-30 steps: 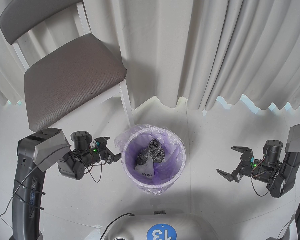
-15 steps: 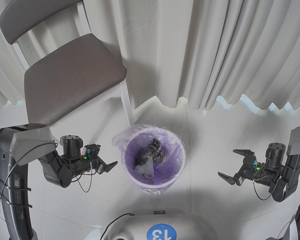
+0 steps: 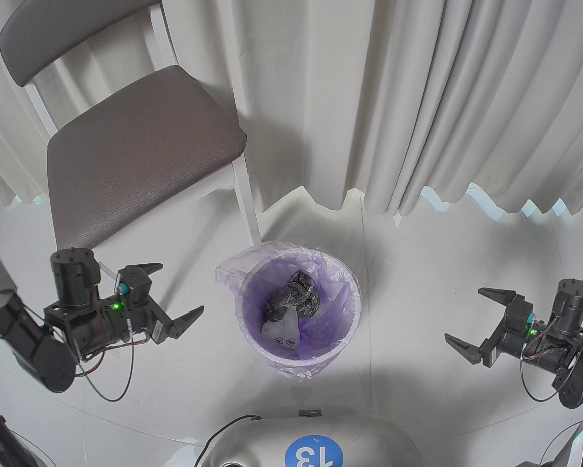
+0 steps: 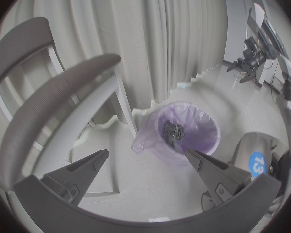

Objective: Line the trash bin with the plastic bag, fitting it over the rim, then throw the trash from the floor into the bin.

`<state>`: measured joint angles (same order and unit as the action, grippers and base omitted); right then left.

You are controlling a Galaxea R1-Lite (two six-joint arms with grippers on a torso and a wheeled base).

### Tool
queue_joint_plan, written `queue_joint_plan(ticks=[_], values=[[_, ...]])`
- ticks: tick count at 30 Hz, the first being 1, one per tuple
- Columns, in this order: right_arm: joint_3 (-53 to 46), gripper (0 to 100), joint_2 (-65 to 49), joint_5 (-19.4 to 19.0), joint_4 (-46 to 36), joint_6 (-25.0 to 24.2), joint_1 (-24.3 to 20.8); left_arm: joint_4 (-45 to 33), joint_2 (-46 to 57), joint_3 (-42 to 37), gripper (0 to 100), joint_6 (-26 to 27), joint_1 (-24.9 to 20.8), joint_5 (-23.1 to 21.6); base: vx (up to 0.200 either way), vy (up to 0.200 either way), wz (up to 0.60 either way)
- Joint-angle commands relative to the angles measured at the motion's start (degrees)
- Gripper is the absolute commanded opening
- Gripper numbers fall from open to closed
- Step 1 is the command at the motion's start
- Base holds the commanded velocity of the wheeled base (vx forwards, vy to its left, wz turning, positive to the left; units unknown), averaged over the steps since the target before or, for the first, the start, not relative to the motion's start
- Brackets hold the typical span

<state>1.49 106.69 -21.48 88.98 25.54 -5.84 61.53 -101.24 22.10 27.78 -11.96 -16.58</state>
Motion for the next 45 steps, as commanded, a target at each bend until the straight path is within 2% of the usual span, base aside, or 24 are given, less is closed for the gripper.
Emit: queue_joint_plan(ticks=[1, 4, 5, 7, 10, 12, 14, 17, 19, 20, 21, 22, 23, 26, 33, 39, 43, 45], values=[[-1.40, 100, -15.11, 6.63, 0.76, -8.75, -0.49, -1.85, 20.65, -4.17, 100, -11.26, -4.74, -0.21, 0.000, 0.000, 0.00], [-0.70, 100, -16.96, 9.53, 0.93, -11.13, -0.40, -4.05, 24.87, -3.21, 100, -14.07, -5.44, 0.32, 0.000, 0.000, 0.00], [1.15, 100, -18.98, 13.22, 0.93, -12.71, -0.40, -6.59, 27.94, -1.18, 100, -15.30, -4.92, 1.11, 0.000, 0.000, 0.00], [4.49, 100, -22.14, 18.23, 0.14, -14.47, -0.31, -9.23, 30.67, 2.68, 100, -18.82, -3.42, 4.27, 0.000, 0.000, 0.00], [9.41, 100, -25.31, 21.30, -3.02, -15.96, 0.48, -11.69, 33.48, 7.87, 100, -25.41, 0.01, 8.58, 0.000, 0.000, 0.00], [12.75, 100, -28.12, 21.48, -6.89, -16.84, 1.88, -14.68, 35.06, 11.21, 100, -26.73, 2.29, 9.72, 0.000, 0.000, 0.00], [18.99, 100, -31.55, 21.48, -14.89, -17.80, 3.91, -20.04, 38.31, 14.81, 100, -27.08, 6.60, 9.72, 0.000, 0.000, 0.00], [30.24, 100, -36.20, 21.66, -28.69, -20.62, 4.78, -26.81, 42.18, 18.42, 100, -27.96, 10.55, 8.84, 0.000, 0.000, 0.00], [37.45, 100, -39.63, 21.74, -39.23, -23.08, 4.87, -30.85, 44.99, 20.17, 100, -28.66, 11.78, 8.05, 0.000, 0.000, 0.00], [39.03, 100, -40.33, 21.66, -41.87, -23.61, 4.87, -31.82, 45.70, 20.61, 100, -28.75, 11.87, 7.79, 0.000, 0.000, 0.00], [44.30, 100, -42.97, 21.66, -50.57, -25.63, 4.70, -35.51, 48.24, 21.84, 100, -28.66, 11.96, 6.65, 0.000, 0.000, 0.00], [44.30, 100, -42.97, 21.66, -50.57, -25.63, 4.70, -35.51, 48.24, 21.84, 100, -28.66, 11.96, 6.65, 0.000, 0.000, 0.00], [49.84, 100, -45.26, 21.66, -59.71, -27.30, 4.61, -40.78, 51.15, 24.04, 100, -28.66, 11.96, 5.77, 0.000, 0.000, 0.00], [54.85, 100, -47.10, 21.74, -66.22, -28.18, 4.61, -47.11, 54.75, 26.41, 100, -28.57, 11.96, 5.68, 0.000, 0.000, 0.00], [59.51, 100, -52.82, 23.59, -70.61, -27.91, 4.70, -56.69, 62.92, 28.70, 100, -28.31, 12.05, 6.47, 0.000, 0.000, 0.00], [66.28, 100, -62.92, 23.76, -87.92, -27.82, 4.96, -64.07, 69.69, 31.42, 100, -27.52, 12.13, 6.91, 0.000, 0.000, 0.00], [68.30, 100, -67.93, 23.94, -95.22, -27.91, 5.14, -72.07, 73.12, 35.64, 100, -25.76, 12.13, 8.76, 0.000, 0.000, 0.00], [68.30, 100, -68.11, 24.03, -95.48, -27.91, 5.14, -72.51, 73.21, 35.82, 100, -25.59, 12.05, 8.84, 0.000, 0.000, 0.00]])
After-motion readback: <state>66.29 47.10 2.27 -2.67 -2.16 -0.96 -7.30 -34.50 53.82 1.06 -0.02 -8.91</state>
